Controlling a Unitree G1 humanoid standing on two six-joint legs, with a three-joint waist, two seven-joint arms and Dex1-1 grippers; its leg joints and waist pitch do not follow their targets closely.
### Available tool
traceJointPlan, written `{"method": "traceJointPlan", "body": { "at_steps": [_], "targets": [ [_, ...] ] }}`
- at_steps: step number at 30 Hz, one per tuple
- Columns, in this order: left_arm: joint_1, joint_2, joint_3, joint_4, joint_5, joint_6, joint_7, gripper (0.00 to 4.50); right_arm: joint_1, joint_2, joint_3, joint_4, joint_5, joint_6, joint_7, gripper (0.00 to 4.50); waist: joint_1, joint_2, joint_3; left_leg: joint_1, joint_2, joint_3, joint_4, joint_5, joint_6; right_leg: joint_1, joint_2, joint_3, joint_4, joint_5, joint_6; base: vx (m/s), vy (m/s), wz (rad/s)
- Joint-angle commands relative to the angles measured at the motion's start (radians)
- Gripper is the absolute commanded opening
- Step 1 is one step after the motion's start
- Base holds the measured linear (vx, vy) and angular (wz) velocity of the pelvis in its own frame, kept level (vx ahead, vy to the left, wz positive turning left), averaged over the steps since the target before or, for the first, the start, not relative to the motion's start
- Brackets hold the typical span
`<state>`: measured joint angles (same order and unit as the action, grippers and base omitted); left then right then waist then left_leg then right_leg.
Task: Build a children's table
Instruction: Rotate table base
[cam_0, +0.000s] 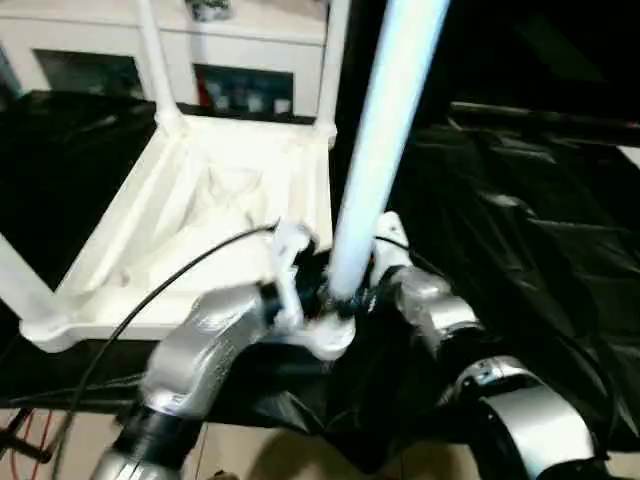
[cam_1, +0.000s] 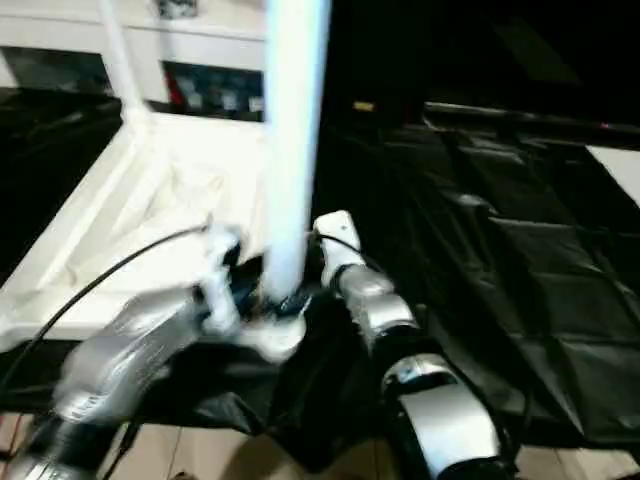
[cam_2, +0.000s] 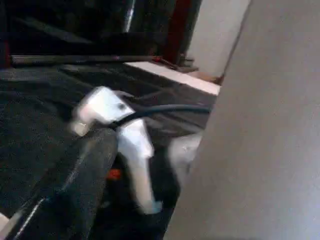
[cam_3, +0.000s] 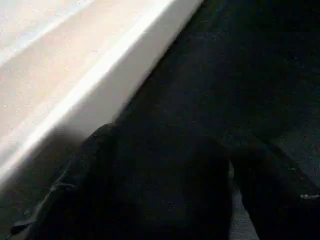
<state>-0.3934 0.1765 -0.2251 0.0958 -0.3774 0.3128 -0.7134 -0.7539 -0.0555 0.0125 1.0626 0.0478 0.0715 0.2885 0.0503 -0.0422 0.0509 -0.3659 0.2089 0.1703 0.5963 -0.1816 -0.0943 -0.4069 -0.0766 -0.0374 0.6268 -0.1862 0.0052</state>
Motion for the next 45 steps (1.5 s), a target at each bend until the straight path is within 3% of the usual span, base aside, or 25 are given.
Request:
{"method": "traceJointPlan", "body": {
  "at_steps": [1, 2, 3, 4, 7, 8, 10, 13, 15, 16, 18, 20, 21, 23, 24, 25, 27, 29, 30, 31, 34, 35, 37, 43, 45],
  "targets": [
    [-0.016, 0.011, 0.017, 0.067, 0.053, -0.035, 0.039, 4.47, 0.006, -0.036, -0.03, -0.027, 0.016, -0.007, -0.01, 3.65, 0.005, 0.024, -0.07, 0.006, 0.004, 0.008, -0.065, -0.162, -0.009, 0.057, -0.037, 0.029, -0.058, -0.025, -0.22, 0.0, 0.0, 0.0],
    [-0.017, 0.012, 0.023, 0.076, 0.052, -0.04, 0.036, 4.47, 0.013, -0.047, -0.036, -0.035, 0.017, -0.007, -0.01, 3.65, 0.006, 0.028, -0.07, 0.006, 0.004, 0.007, -0.064, -0.17, -0.011, 0.058, -0.037, 0.028, -0.058, -0.039, -0.223, 0.0, 0.0, 0.0],
    [-0.018, 0.012, 0.029, 0.083, 0.049, -0.043, 0.033, 4.47, 0.019, -0.056, -0.041, -0.042, 0.017, -0.008, -0.009, 3.65, 0.005, 0.023, -0.07, 0.006, 0.004, 0.009, -0.064, -0.172, -0.008, 0.059, -0.037, 0.028, -0.062, -0.04, -0.223, 0.0, 0.0, 0.0],
    [-0.004, 0.031, 0.039, 0.085, 0.058, -0.05, 0.033, 4.47, 0.05, -0.081, -0.056, -0.084, 0.024, -0.001, -0.001, 3.65, 0.007, 0.035, -0.071, 0.007, 0.003, 0.007, -0.063, -0.172, -0.008, 0.059, -0.037, 0.028, -0.058, -0.041, -0.23, 0.0, 0.0, 0.0],
    [0.021, 0.064, 0.042, 0.102, 0.092, -0.088, 0.029, 4.47, 0.103, -0.113, -0.065, -0.155, 0.03, 0.012, 0.013, 3.65, 0.005, 0.028, -0.07, 0.005, 0.002, 0.008, -0.064, -0.19, 0.003, 0.061, -0.035, 0.027, -0.066, -0.075, -0.223, 0.0, 0.0, 0.0],
    [0.048, 0.076, 0.048, 0.096, 0.086, -0.1, 0.009, 4.47, 0.148, -0.131, -0.058, -0.215, 0.026, 0.026, 0.029, 3.65, 0.004, 0.035, -0.067, 0.005, 0.003, 0.008, -0.064, -0.209, 0.001, 0.058, -0.035, 0.027, -0.07, -0.112, -0.216, 0.0, 0.0, 0.0],
    [0.07, 0.087, 0.047, 0.082, 0.076, -0.106, -0.019, 4.47, 0.182, -0.142, -0.05, -0.261, 0.021, 0.034, 0.042, 3.65, 0.001, 0.034, -0.065, 0.004, 0.003, 0.007, -0.067, -0.23, -0.003, 0.057, -0.036, 0.027, -0.076, -0.175, -0.201, 0.0, 0.0, 0.0],
    [0.098, 0.133, 0.025, 0.046, 0.068, -0.097, -0.089, 4.47, 0.285, -0.187, -0.004, -0.467, 0.044, 0.096, 0.191, 3.65, 0.001, 0.043, -0.064, 0.009, 0.007, 0.007, -0.068, -0.252, 0.001, 0.049, -0.033, 0.03, -0.08, -0.193, -0.196, 0.0, 0.0, 0.0],
    [0.106, 0.158, 0.016, 0.041, 0.064, -0.091, -0.127, 4.47, 0.326, -0.207, 0.023, -0.551, 0.06, 0.121, 0.261, 3.65, 0.002, 0.04, -0.063, 0.008, 0.007, 0.006, -0.071, -0.258, 0.011, 0.052, -0.031, 0.028, -0.081, -0.196, -0.193, 0.0, 0.0, 0.0],
    [0.113, 0.197, 0.005, 0.034, 0.069, -0.082, -0.163, 4.19, 0.365, -0.238, 0.061, -0.638, 0.071, 0.139, 0.326, 3.65, 0.002, 0.049, -0.061, 0.01, 0.008, 0.006, -0.071, -0.269, 0.013, 0.047, -0.032, 0.029, -0.083, -0.209, -0.195, 0.0, 0.0, 0.0],
    [0.117, 0.223, 0.001, 0.034, 0.075, -0.08, -0.186, 4.11, 0.39, -0.26, 0.083, -0.696, 0.08, 0.158, 0.359, 3.65, 0.003, 0.048, -0.059, 0.009, 0.009, 0.004, -0.074, -0.279, 0.015, 0.048, -0.032, 0.029, -0.084, -0.227, -0.185, 0.0, 0.0, 0.0],
    [0.113, 0.276, -0.001, 0.046, 0.093, -0.077, -0.227, 3.91, 0.426, -0.305, 0.122, -0.792, 0.09, 0.186, 0.423, 3.65, 0.003, 0.035, -0.058, 0.009, 0.009, 0.004, -0.074, -0.278, 0.016, 0.046, -0.035, 0.031, -0.084, -0.273, -0.177, 0.0, 0.0, 0.0],
    [0.09, 0.312, -0.008, 0.064, 0.122, -0.087, -0.254, 3.91, 0.441, -0.345, 0.136, -0.848, 0.101, 0.208, 0.483, 3.65, 0.003, 0.036, -0.056, 0.008, 0.01, 0.004, -0.076, -0.279, 0.016, 0.045, -0.034, 0.031, -0.086, -0.285, -0.172, 0.0, 0.0, 0.0],
    [0.052, 0.327, -0.007, 0.094, 0.14, -0.1, -0.27, 3.67, 0.451, -0.393, 0.15, -0.898, 0.111, 0.225, 0.561, 3.65, 0.005, 0.038, -0.056, 0.01, 0.01, 0.003, -0.075, -0.282, 0.019, 0.044, -0.034, 0.032, -0.088, -0.301, -0.154, 0.0, 0.0, 0.0],
    [0.037, 0.326, -0.007, 0.106, 0.145, -0.107, -0.272, 3.61, 0.452, -0.407, 0.155, -0.907, 0.113, 0.226, 0.585, 3.65, 0.006, 0.022, -0.055, 0.008, 0.009, 0.004, -0.075, -0.274, 0.024, 0.044, -0.034, 0.032, -0.088, -0.32, -0.145, 0.0, 0.0, 0.0],
    [0.014, 0.329, -0.014, 0.132, 0.163, -0.119, -0.273, 3.54, 0.455, -0.427, 0.162, -0.921, 0.116, 0.232, 0.618, 3.65, 0.009, 0.028, -0.056, 0.012, 0.011, 0.007, -0.073, -0.265, 0.021, 0.038, -0.037, 0.034, -0.089, -0.313, -0.155, 0.0, 0.0, 0.0],
    [-0.016, 0.333, -0.027, 0.167, 0.19, -0.134, -0.275, 3.3, 0.458, -0.451, 0.17, -0.937, 0.118, 0.241, 0.659, 3.65, 0.013, 0.025, -0.056, 0.01, 0.011, 0.006, -0.073, -0.261, 0.022, 0.041, -0.036, 0.034, -0.089, -0.3, -0.155, 0.0, 0.0, 0.0],
    [-0.065, 0.352, -0.077, 0.22, 0.245, -0.161, -0.301, 3.18, 0.466, -0.504, 0.194, -0.977, 0.123, 0.256, 0.724, 3.65, 0.013, 0.036, -0.059, 0.009, 0.01, 0.003, -0.073, -0.249, 0.015, 0.045, -0.037, 0.033, -0.085, -0.249, -0.161, 0.0, 0.0, 0.0],
    [-0.07, 0.353, -0.084, 0.224, 0.251, -0.162, -0.305, 3.13, 0.466, -0.511, 0.196, -0.982, 0.124, 0.258, 0.73, 3.65, 0.012, 0.033, -0.059, 0.01, 0.011, 0.003, -0.073, -0.245, 0.016, 0.046, -0.038, 0.033, -0.085, -0.237, -0.164, 0.0, 0.0, 0.0],
    [-0.087, 0.354, -0.102, 0.236, 0.263, -0.163, -0.325, 3.01, 0.464, -0.531, 0.2, -0.995, 0.131, 0.268, 0.75, 3.65, 0.015, 0.057, -0.061, 0.008, 0.009, 0.001, -0.072, -0.234, 0.013, 0.049, -0.04, 0.034, -0.079, -0.208, -0.177, 0.0, 0.0, 0.0],
    [-0.11, 0.346, -0.131, 0.257, 0.28, -0.16, -0.362, 2.75, 0.463, -0.558, 0.202, -1.011, 0.142, 0.28, 0.782, 3.65, 0.011, 0.046, -0.066, 0.005, 0.007, 0.003, -0.066, -0.206, 0.025, 0.057, -0.038, 0.032, -0.074, -0.12, -0.216, 0.0, 0.0, 0.0],
    [-0.129, 0.349, -0.153, 0.28, 0.297, -0.165, -0.398, 2.75, 0.454, -0.569, 0.212, -1.019, 0.135, 0.285, 0.799, 3.65, 0.012, 0.069, -0.066, 0.006, 0.007, 0.002, -0.065, -0.208, 0.025, 0.055, -0.039, 0.031, -0.075, -0.105, -0.23, 0.0, 0.0, 0.0],
    [-0.148, 0.354, -0.165, 0.322, 0.315, -0.188, -0.425, 2.58, 0.44, -0.566, 0.22, -1.017, 0.124, 0.288, 0.805, 3.65, 0.011, 0.058, -0.067, 0.005, 0.005, 0.003, -0.064, -0.207, 0.033, 0.059, -0.037, 0.029, -0.076, -0.102, -0.243, 0.0, 0.0, 0.0],
    [-0.167, 0.372, -0.148, 0.376, 0.311, -0.198, -0.452, 2.14, 0.415, -0.551, 0.238, -1.021, 0.118, 0.298, 0.804, 3.65, 0.008, 0.064, -0.065, 0.007, 0.006, 0.003, -0.064, -0.23, 0.025, 0.054, -0.039, 0.03, -0.081, -0.201, -0.231, 0.0, 0.0, 0.0],
    [-0.179, 0.385, -0.156, 0.396, 0.328, -0.201, -0.463, 1.96, 0.405, -0.559, 0.246, -1.023, 0.121, 0.297, 0.826, 3.65, 0.01, 0.06, -0.065, 0.008, 0.007, 0.003, -0.065, -0.241, 0.024, 0.054, -0.039, 0.029, -0.083, -0.226, -0.221, 0.0, 0.0, 0.0]
  ]
}}
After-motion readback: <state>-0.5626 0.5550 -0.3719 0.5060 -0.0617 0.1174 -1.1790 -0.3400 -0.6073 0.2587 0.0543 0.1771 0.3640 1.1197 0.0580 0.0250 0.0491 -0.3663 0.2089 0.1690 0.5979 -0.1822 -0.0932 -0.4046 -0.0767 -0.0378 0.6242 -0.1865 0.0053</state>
